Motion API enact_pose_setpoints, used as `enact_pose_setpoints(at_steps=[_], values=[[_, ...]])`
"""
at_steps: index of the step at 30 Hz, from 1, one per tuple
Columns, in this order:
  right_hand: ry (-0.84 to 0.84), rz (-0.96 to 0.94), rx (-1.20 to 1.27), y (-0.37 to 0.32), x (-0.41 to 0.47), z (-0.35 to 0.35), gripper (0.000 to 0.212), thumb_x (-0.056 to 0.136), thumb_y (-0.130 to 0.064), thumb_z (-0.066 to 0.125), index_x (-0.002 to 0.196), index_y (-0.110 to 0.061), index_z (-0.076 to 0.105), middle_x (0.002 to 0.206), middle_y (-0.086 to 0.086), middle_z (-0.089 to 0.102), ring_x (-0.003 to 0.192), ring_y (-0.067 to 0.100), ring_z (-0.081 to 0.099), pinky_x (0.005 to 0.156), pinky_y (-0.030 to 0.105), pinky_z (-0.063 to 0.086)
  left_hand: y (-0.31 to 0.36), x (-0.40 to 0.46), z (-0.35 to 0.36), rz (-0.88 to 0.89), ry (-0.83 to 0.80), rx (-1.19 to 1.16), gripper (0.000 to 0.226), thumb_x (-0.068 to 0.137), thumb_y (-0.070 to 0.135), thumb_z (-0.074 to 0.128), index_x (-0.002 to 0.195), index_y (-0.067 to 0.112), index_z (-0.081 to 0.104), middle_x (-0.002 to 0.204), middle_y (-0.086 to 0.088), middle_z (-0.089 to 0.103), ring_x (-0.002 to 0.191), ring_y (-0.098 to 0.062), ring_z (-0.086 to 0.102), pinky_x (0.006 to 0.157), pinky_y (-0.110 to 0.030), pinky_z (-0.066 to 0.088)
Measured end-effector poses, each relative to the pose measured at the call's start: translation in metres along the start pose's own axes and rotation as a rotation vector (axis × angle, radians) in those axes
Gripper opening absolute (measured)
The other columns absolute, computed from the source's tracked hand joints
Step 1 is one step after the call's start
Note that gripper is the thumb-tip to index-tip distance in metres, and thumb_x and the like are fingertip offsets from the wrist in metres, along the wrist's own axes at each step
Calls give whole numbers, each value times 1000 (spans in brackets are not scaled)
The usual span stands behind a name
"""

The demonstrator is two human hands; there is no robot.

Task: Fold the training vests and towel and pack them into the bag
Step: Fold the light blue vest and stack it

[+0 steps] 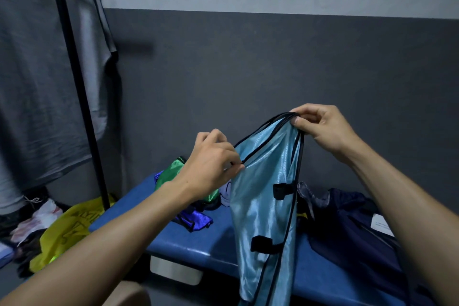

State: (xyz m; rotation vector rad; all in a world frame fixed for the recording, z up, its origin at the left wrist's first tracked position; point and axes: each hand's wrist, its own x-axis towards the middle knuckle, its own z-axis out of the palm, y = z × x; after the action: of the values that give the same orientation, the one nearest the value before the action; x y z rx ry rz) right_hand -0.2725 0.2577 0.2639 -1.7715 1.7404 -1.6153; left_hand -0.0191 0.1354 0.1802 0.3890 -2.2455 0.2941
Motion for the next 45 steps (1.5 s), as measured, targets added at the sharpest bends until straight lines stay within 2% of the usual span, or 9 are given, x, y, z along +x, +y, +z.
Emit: enact_pose_setpoints(at_steps=[5,8,12,22,27,29,33,37,45], values=[[18,34,15,11,-5,0,13,94,-9,72,96,-21,77,96,7,79,90,14,70,97,51,54,-2,6,-16,-58,-28,-294,17,78,41,86,74,29,75,80,18,70,94,-8,46,95,-24,30],[23,42,30,17,-6,0,13,93,-8,73,96,-20,78,96,9,79,90,15,70,96,48,55,-2,9,-26,-129,-87,-366,20,78,39,87,73,29,70,79,19,68,96,-5,51,93,-13,28],[2,49,96,20,-7,-1,14,92,-3,72,97,-15,77,95,8,78,90,13,69,92,36,55,-6,11,-35,-93,-238,-325,19,90,40,75,90,36,56,84,20,66,99,-6,48,95,-24,33],[-260,216,340,30,-14,4,17,84,-10,74,100,-10,72,97,5,74,94,16,69,82,25,56,-15,21,-50,166,-532,359,31,103,46,44,89,24,61,93,11,52,107,-17,35,97,-40,29],[-353,276,435,36,-22,-8,60,56,-36,98,104,-9,73,99,6,73,87,13,70,71,21,56,-33,10,-57,-11,-457,-432,25,99,47,56,98,28,71,98,16,68,108,-11,49,100,-37,40],[-318,287,469,39,-26,-12,59,61,-37,97,106,-8,72,101,7,74,89,14,71,73,22,57,-32,8,-62,-21,-395,-544,25,99,48,58,98,27,73,95,13,69,102,-16,56,92,-37,47],[-285,270,517,37,-31,-5,21,87,-15,66,106,-7,69,100,6,73,88,13,69,77,23,58,-28,10,-64,236,-281,-66,33,102,57,45,94,33,65,87,16,56,91,-14,45,80,-39,40],[-200,217,398,38,-26,6,16,85,-15,71,101,-10,69,97,2,73,90,11,69,80,23,56,-20,7,-64,352,-233,22,31,101,55,51,91,32,69,85,15,56,87,-14,44,75,-36,37],[-83,14,194,34,-24,18,21,94,10,62,92,-10,65,82,-11,71,78,0,64,70,13,49,-14,-8,-48,127,-163,84,47,101,59,38,89,31,73,82,14,59,80,-15,47,66,-35,44]])
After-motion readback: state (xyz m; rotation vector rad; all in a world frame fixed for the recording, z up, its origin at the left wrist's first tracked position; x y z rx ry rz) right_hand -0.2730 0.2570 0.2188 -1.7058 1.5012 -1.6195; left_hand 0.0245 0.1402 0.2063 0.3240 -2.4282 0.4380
